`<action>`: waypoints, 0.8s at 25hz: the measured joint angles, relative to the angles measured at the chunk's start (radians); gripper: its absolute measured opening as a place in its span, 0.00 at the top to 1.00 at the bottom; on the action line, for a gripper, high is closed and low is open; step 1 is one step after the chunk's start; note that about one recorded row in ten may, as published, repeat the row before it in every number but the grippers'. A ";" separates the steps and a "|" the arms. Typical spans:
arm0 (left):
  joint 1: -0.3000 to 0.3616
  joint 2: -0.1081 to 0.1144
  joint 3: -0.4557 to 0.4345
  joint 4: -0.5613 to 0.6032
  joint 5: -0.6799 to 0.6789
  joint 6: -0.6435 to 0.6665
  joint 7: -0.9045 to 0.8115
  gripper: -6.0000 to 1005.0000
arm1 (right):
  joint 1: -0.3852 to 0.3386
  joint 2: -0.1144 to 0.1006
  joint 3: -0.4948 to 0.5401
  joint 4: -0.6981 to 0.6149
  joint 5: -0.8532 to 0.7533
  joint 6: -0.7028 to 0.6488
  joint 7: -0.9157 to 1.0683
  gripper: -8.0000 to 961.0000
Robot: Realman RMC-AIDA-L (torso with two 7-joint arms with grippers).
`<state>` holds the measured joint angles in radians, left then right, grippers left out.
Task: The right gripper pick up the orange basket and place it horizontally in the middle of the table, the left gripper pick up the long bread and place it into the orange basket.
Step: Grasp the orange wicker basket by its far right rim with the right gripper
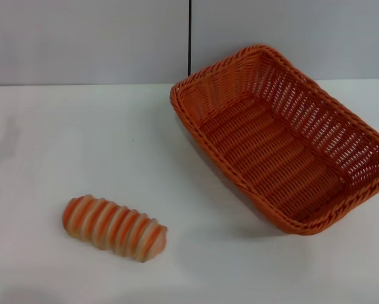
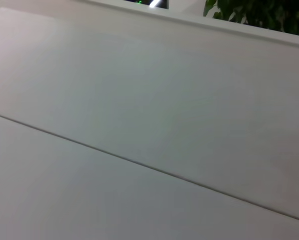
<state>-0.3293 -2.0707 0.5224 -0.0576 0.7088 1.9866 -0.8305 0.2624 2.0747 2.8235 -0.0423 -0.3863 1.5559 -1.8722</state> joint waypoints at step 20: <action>0.039 0.006 -0.034 0.001 0.012 -0.019 -0.081 0.53 | -0.032 -0.002 -0.017 -0.030 -0.003 -0.015 0.052 0.56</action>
<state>-0.2901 -2.0650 0.4881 -0.0569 0.7213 1.9673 -0.9112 0.2308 2.0732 2.8061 -0.0725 -0.3890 1.5410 -1.8197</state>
